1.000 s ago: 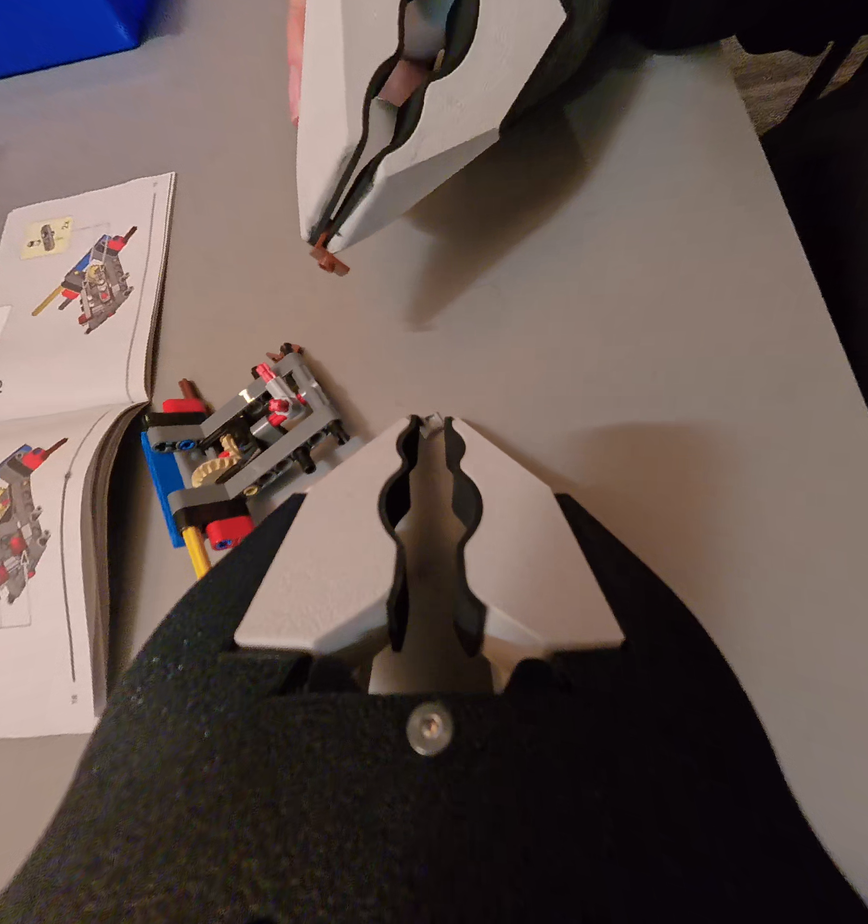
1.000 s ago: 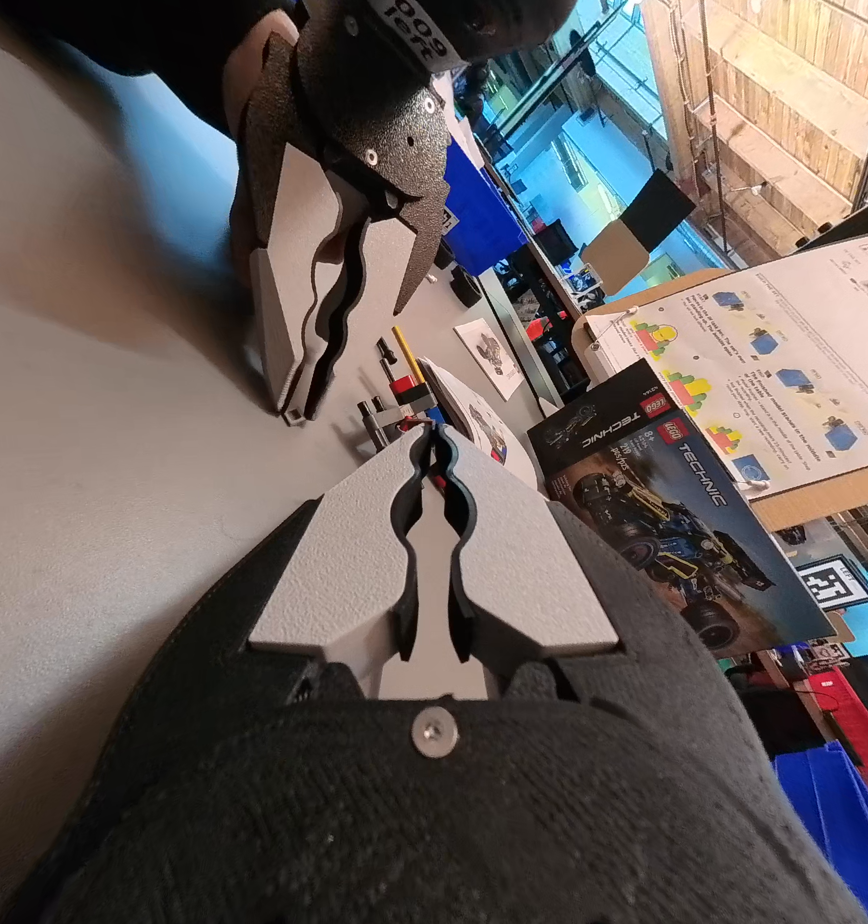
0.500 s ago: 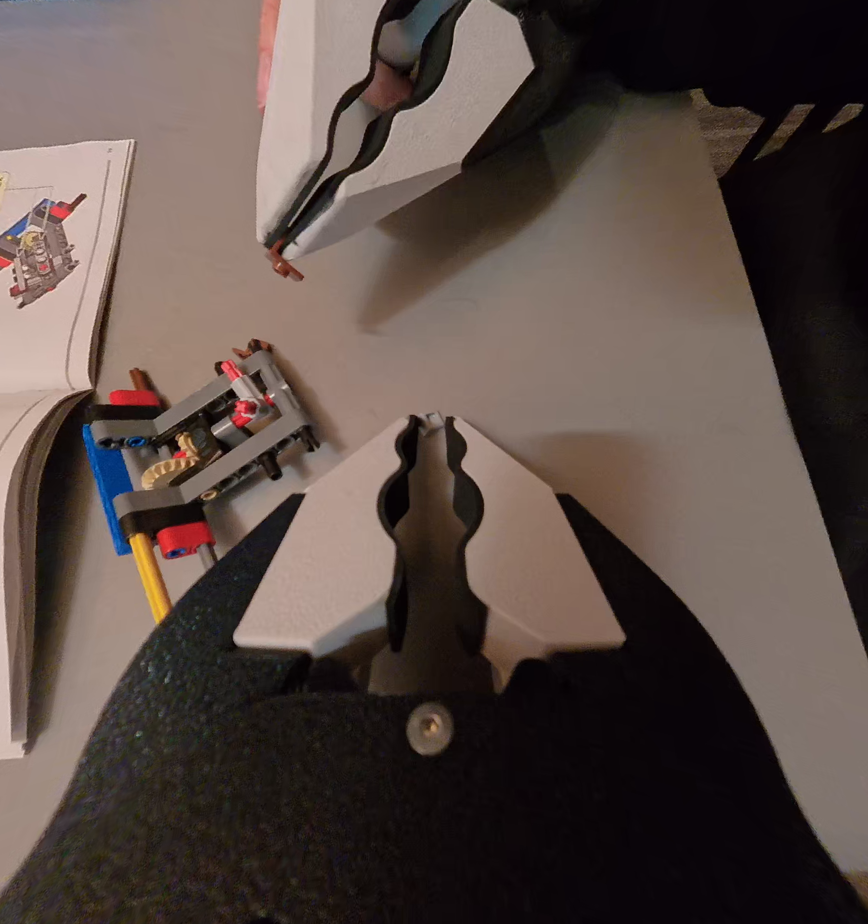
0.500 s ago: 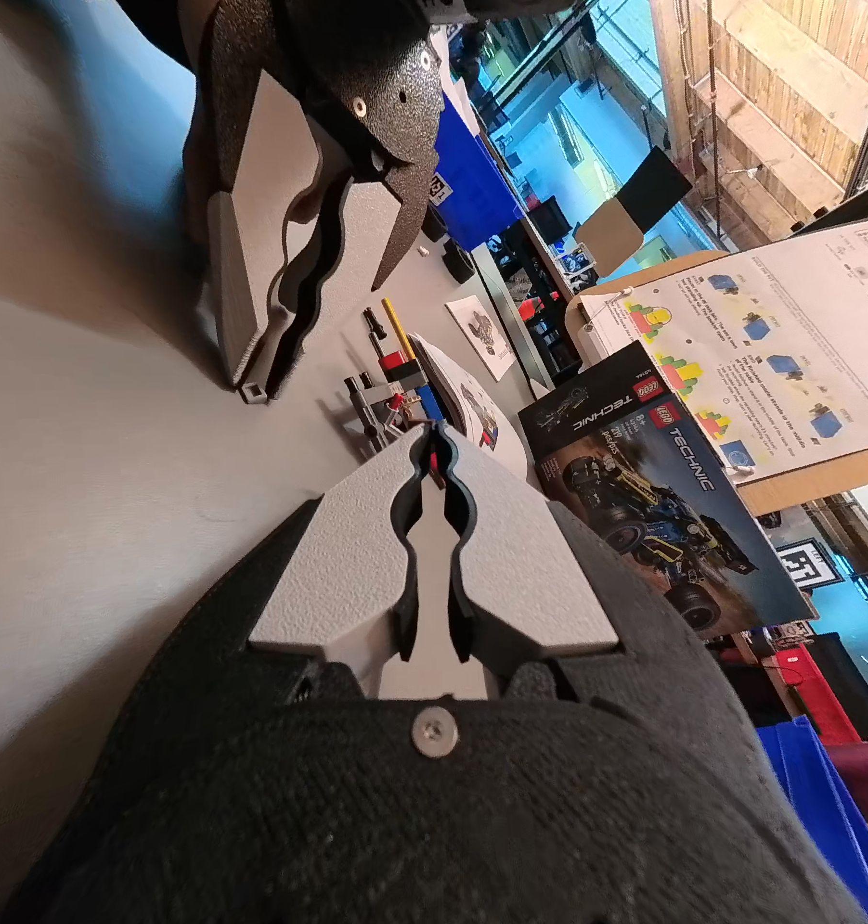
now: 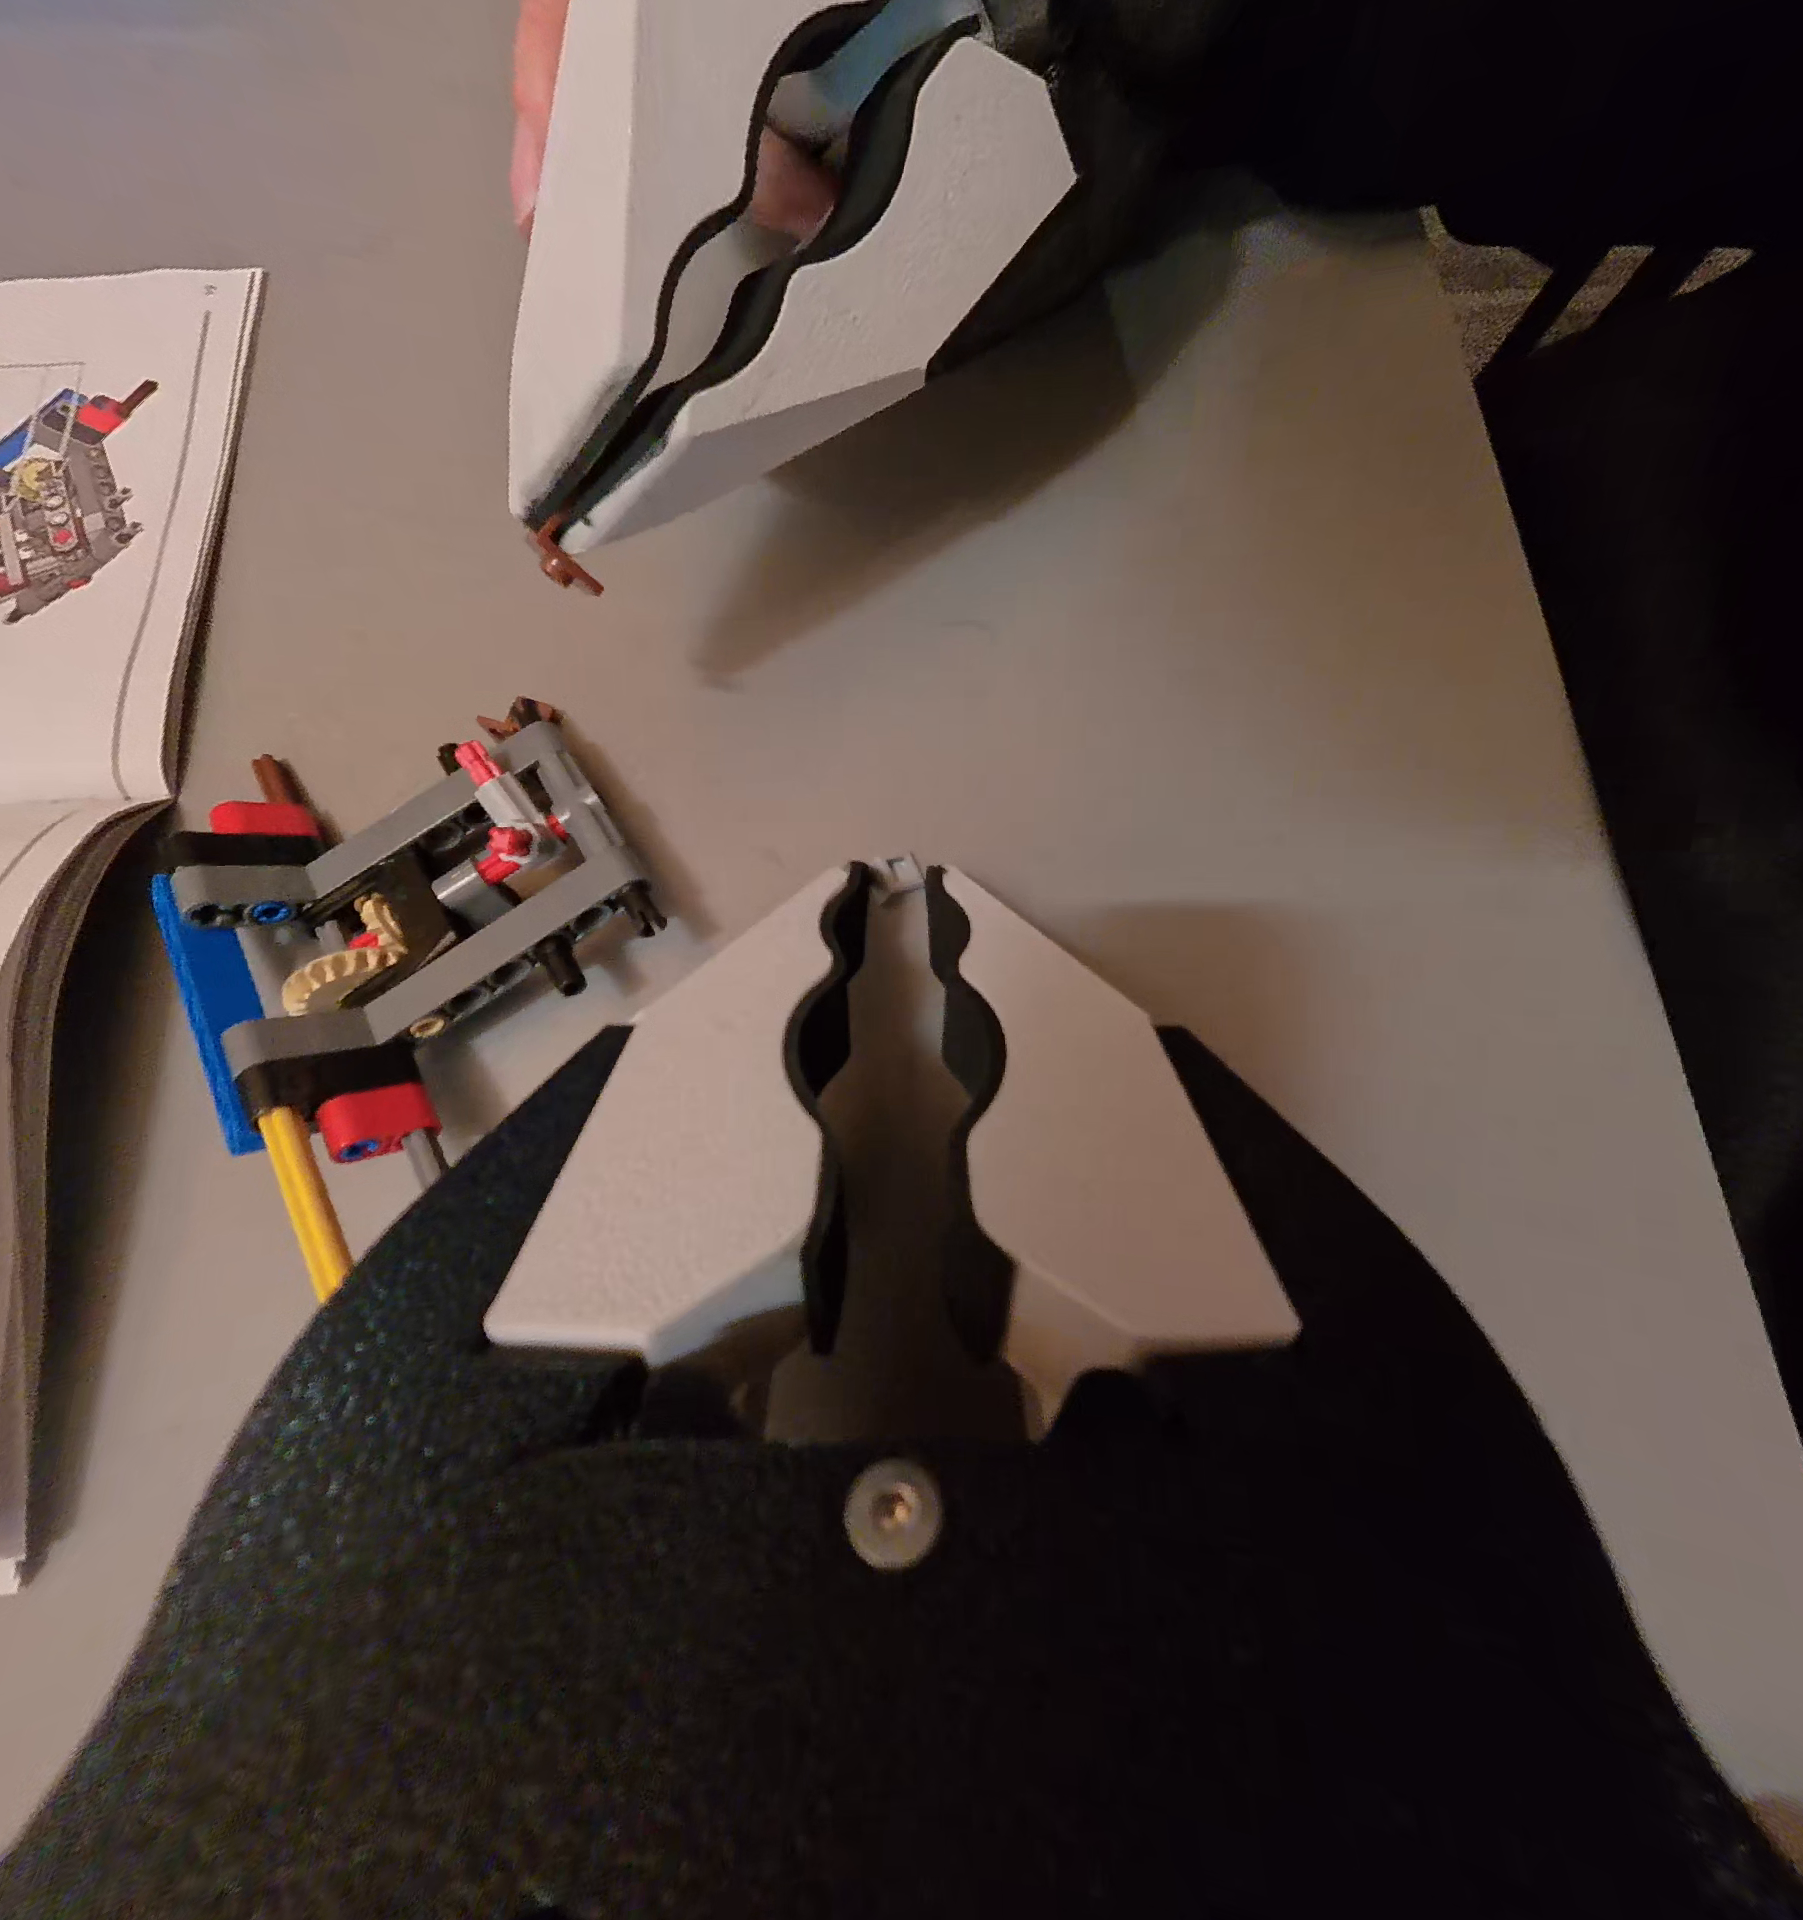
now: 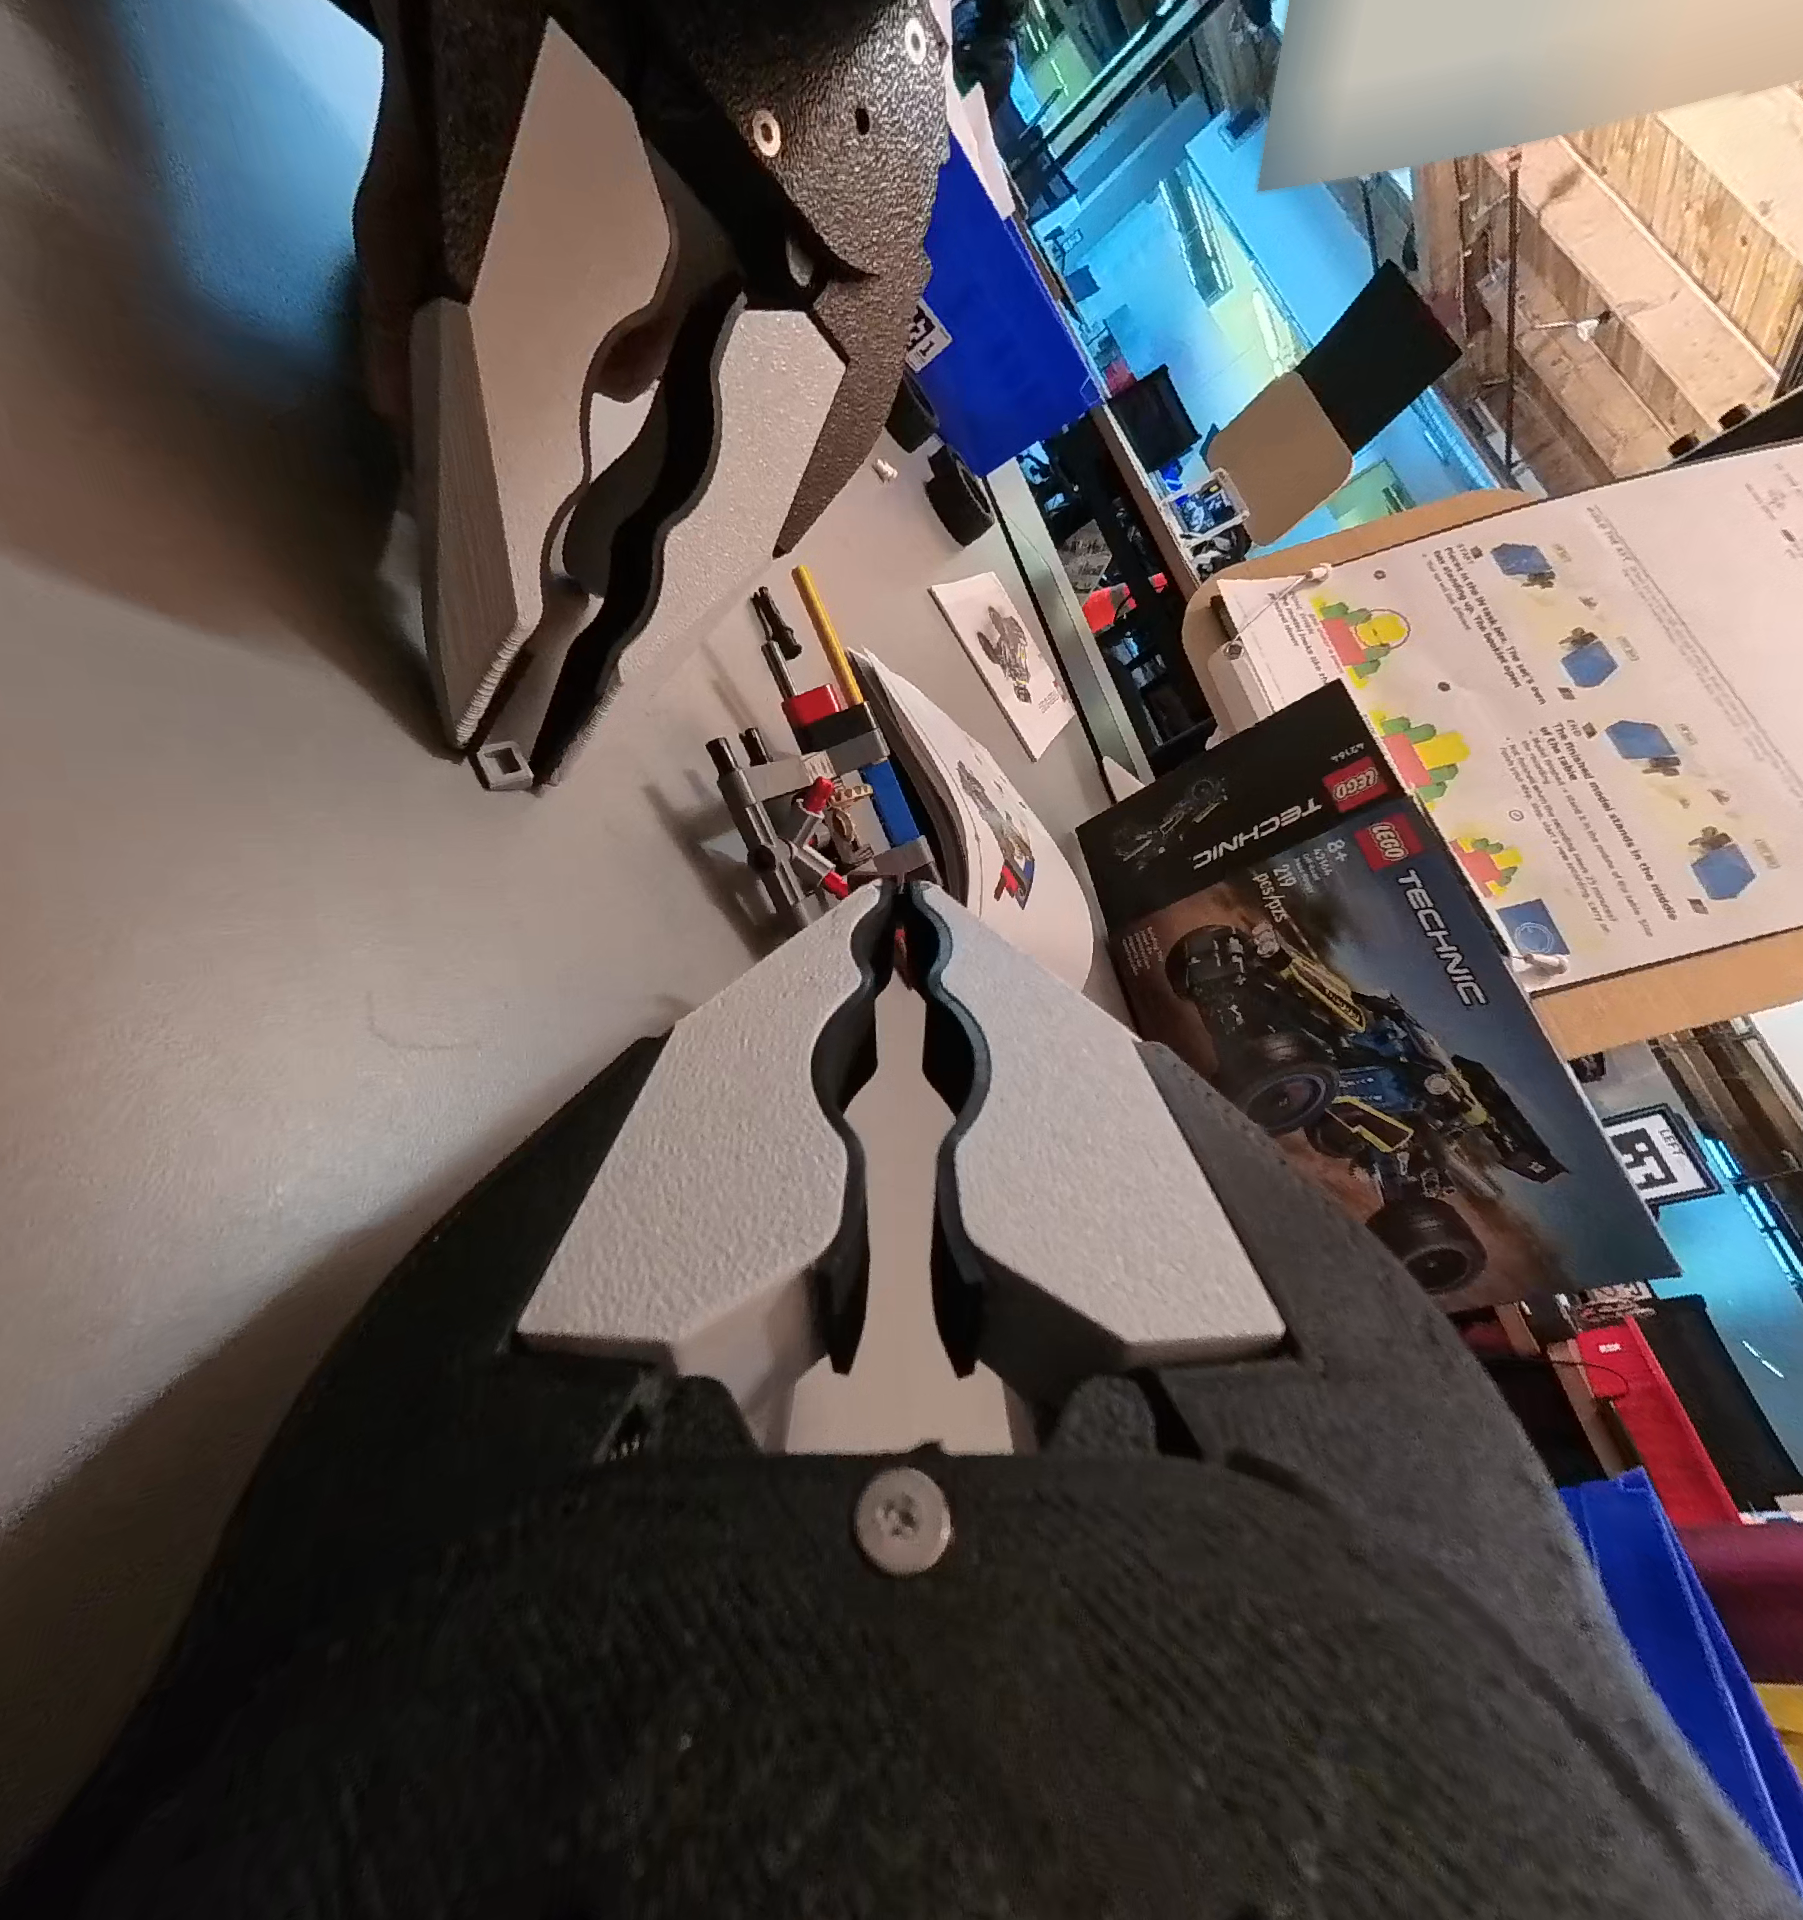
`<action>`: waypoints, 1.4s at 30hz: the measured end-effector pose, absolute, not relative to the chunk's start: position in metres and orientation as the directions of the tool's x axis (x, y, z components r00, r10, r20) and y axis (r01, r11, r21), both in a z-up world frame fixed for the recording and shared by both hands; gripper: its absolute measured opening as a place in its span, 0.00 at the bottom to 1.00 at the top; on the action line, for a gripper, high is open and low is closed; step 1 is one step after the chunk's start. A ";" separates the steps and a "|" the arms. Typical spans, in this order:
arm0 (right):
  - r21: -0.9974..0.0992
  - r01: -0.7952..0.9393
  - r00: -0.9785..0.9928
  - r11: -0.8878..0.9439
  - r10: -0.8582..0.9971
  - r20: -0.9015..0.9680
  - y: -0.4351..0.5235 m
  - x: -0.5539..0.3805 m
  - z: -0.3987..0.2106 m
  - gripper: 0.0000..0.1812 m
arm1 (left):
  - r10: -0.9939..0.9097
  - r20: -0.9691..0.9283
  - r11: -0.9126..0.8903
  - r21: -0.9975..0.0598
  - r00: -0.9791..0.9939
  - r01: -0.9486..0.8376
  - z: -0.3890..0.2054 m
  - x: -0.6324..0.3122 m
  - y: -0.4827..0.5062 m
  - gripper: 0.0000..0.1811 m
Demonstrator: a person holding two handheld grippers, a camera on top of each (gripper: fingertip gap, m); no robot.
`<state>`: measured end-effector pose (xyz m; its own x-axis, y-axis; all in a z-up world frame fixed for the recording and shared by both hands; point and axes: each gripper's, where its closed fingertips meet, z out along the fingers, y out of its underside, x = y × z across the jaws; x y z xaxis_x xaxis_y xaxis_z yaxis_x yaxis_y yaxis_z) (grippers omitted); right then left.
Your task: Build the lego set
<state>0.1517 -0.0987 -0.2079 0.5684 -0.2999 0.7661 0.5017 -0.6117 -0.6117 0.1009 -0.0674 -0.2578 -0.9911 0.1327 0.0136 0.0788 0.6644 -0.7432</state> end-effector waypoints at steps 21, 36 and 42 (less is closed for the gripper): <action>-0.737 0.593 0.588 -0.325 -0.450 0.672 -0.099 0.127 -0.157 0.00 | 0.112 0.004 0.663 -0.745 -0.994 0.072 -0.258 0.104 -0.067 0.05; -0.908 -0.402 0.886 0.119 -0.200 -0.419 -0.078 0.113 -0.145 0.00 | -0.123 -0.757 0.422 -0.625 -0.642 0.656 -0.150 0.115 -0.084 0.16; -0.671 -0.724 0.679 0.157 -0.004 -0.734 -0.072 0.102 -0.149 0.00 | -0.104 -0.784 0.375 -0.601 -0.612 0.706 -0.147 0.104 -0.086 0.11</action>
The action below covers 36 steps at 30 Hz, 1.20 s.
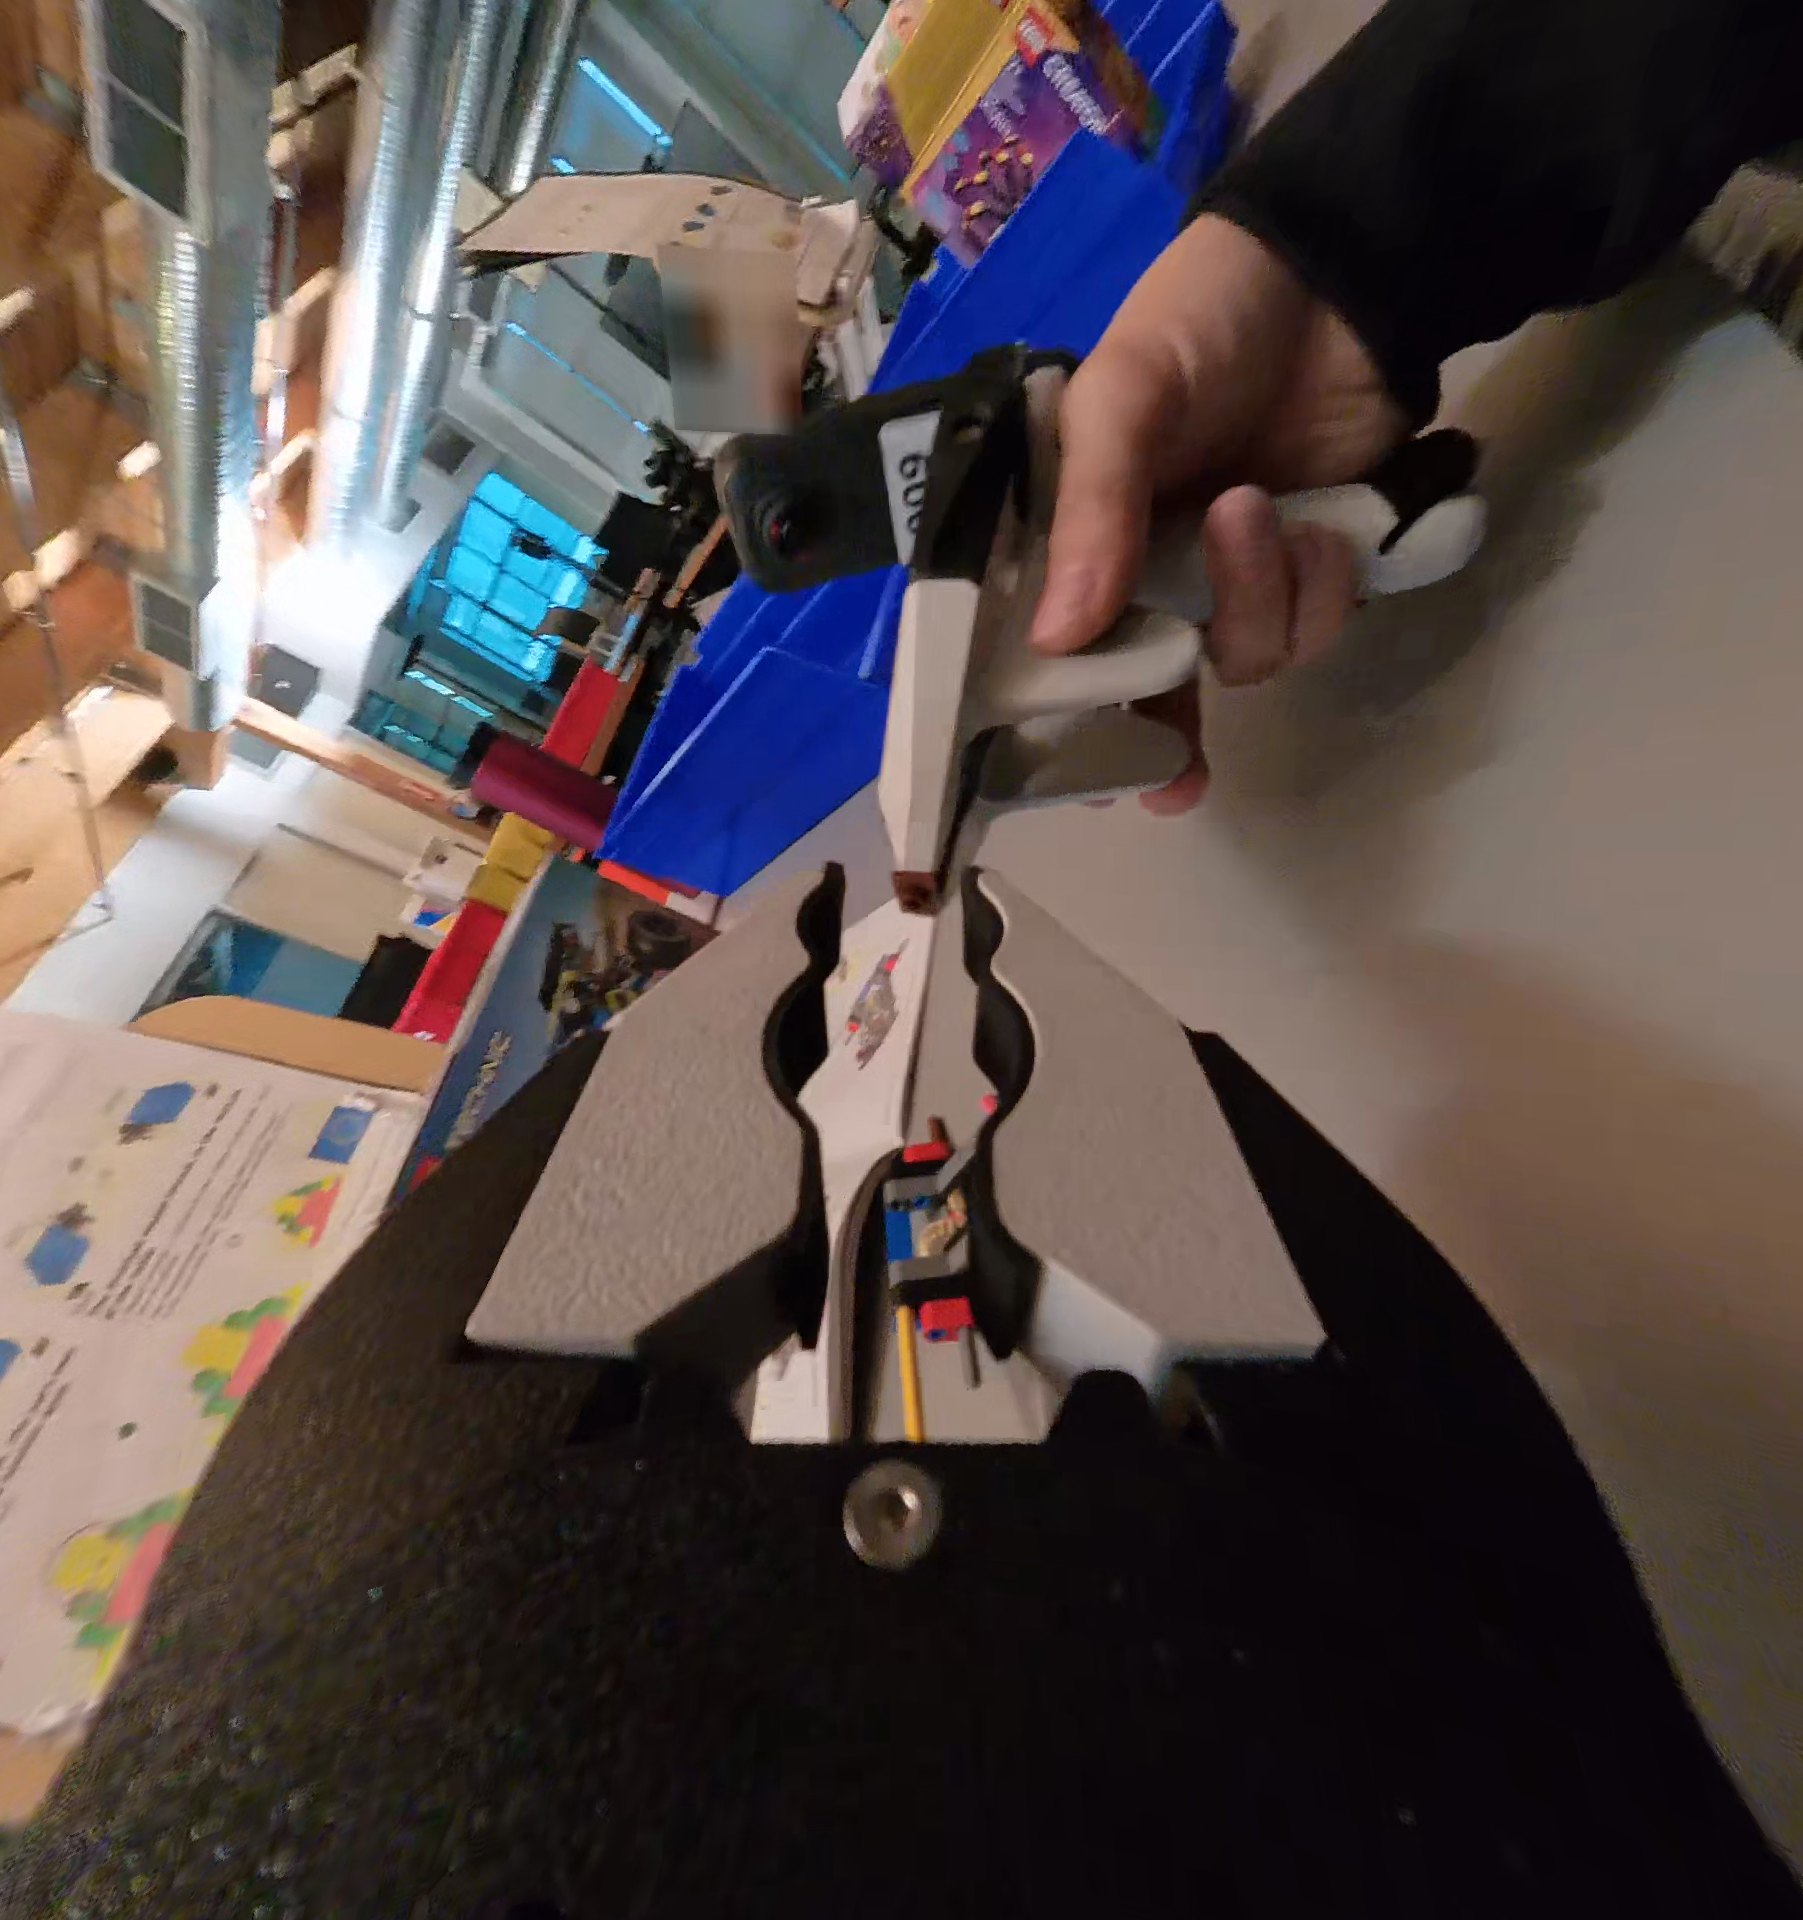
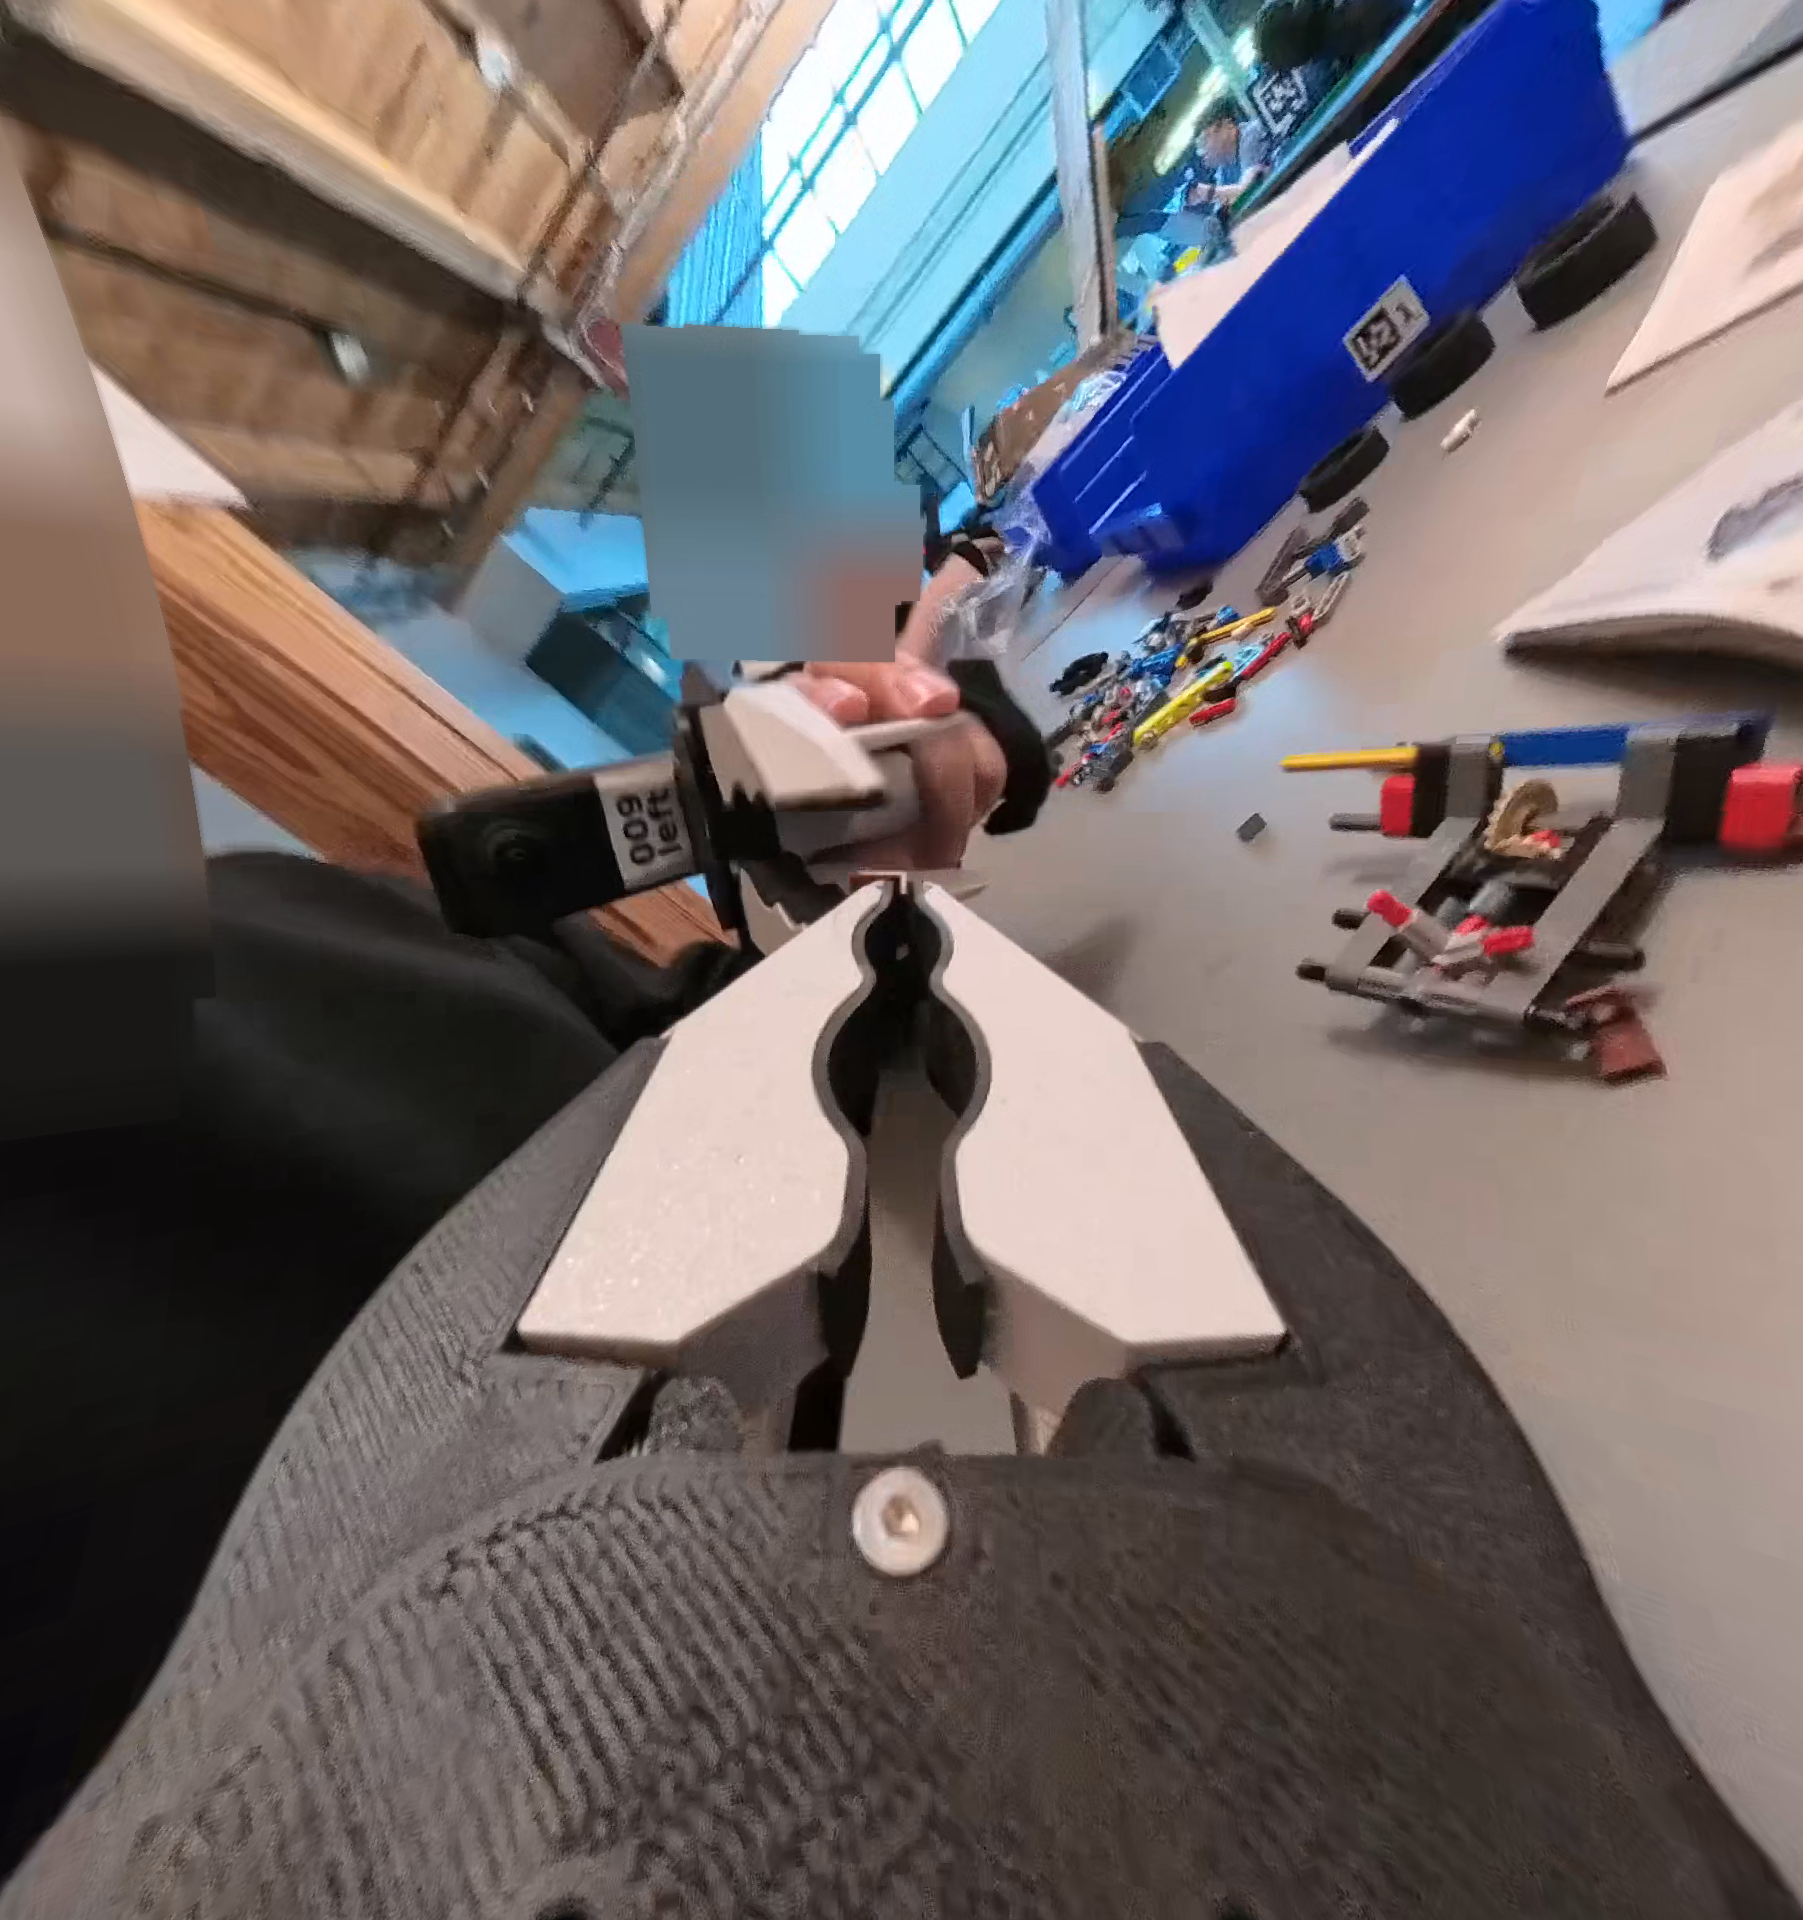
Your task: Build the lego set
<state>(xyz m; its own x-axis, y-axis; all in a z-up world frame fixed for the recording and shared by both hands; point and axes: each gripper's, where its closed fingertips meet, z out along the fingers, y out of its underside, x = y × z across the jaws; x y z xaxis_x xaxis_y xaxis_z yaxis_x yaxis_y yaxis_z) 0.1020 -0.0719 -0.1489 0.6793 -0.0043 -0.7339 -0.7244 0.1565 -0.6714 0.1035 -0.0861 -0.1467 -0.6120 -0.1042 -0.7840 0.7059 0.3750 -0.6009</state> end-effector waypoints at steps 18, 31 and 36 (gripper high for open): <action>-0.509 -0.849 0.524 0.143 0.104 -0.845 -0.075 0.098 -0.162 0.00 | -0.013 -0.630 0.331 -0.736 -0.777 0.591 -0.158 0.093 -0.088 0.03; -0.841 -0.533 0.830 0.091 -0.133 -0.541 -0.074 0.105 -0.163 0.11 | -0.060 -0.377 0.189 -0.913 -0.924 0.361 -0.143 0.097 -0.082 0.03; -0.980 -0.195 0.935 -0.025 -0.307 -0.178 -0.081 0.114 -0.161 0.18 | -0.083 -0.278 0.170 -0.950 -0.957 0.261 -0.138 0.103 -0.079 0.03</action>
